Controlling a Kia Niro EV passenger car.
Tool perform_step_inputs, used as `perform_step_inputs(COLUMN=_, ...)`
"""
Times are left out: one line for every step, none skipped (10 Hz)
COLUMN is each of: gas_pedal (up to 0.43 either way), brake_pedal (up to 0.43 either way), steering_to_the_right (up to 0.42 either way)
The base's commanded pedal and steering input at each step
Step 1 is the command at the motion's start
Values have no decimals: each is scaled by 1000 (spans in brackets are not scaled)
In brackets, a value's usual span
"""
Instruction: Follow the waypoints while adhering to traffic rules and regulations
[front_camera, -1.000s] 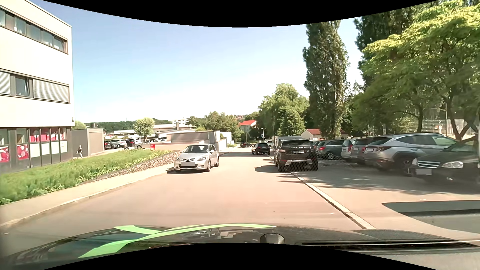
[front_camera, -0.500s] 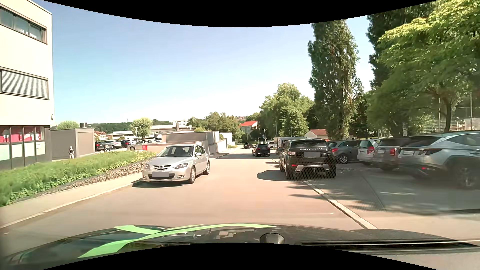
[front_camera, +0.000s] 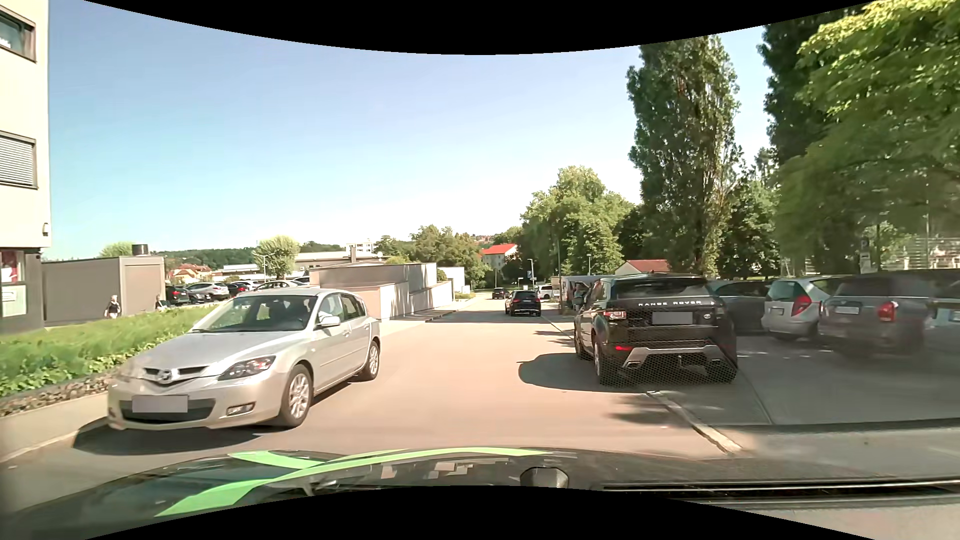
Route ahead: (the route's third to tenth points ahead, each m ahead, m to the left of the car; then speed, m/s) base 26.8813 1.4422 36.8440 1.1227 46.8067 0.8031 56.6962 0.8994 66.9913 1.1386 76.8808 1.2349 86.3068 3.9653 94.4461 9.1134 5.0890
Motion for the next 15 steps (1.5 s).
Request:
perform_step_inputs(gas_pedal=59, brake_pedal=0, steering_to_the_right=-12)
perform_step_inputs(gas_pedal=0, brake_pedal=0, steering_to_the_right=-12)
perform_step_inputs(gas_pedal=0, brake_pedal=0, steering_to_the_right=-13)
perform_step_inputs(gas_pedal=0, brake_pedal=0, steering_to_the_right=-23)
perform_step_inputs(gas_pedal=0, brake_pedal=0, steering_to_the_right=-35)
perform_step_inputs(gas_pedal=0, brake_pedal=0, steering_to_the_right=-46)
perform_step_inputs(gas_pedal=0, brake_pedal=0, steering_to_the_right=-51)
perform_step_inputs(gas_pedal=0, brake_pedal=0, steering_to_the_right=-51)
perform_step_inputs(gas_pedal=0, brake_pedal=0, steering_to_the_right=-50)
perform_step_inputs(gas_pedal=0, brake_pedal=0, steering_to_the_right=-49)
perform_step_inputs(gas_pedal=0, brake_pedal=0, steering_to_the_right=-46)
perform_step_inputs(gas_pedal=0, brake_pedal=0, steering_to_the_right=-43)
perform_step_inputs(gas_pedal=0, brake_pedal=0, steering_to_the_right=-37)
perform_step_inputs(gas_pedal=0, brake_pedal=0, steering_to_the_right=-25)
perform_step_inputs(gas_pedal=0, brake_pedal=0, steering_to_the_right=-12)
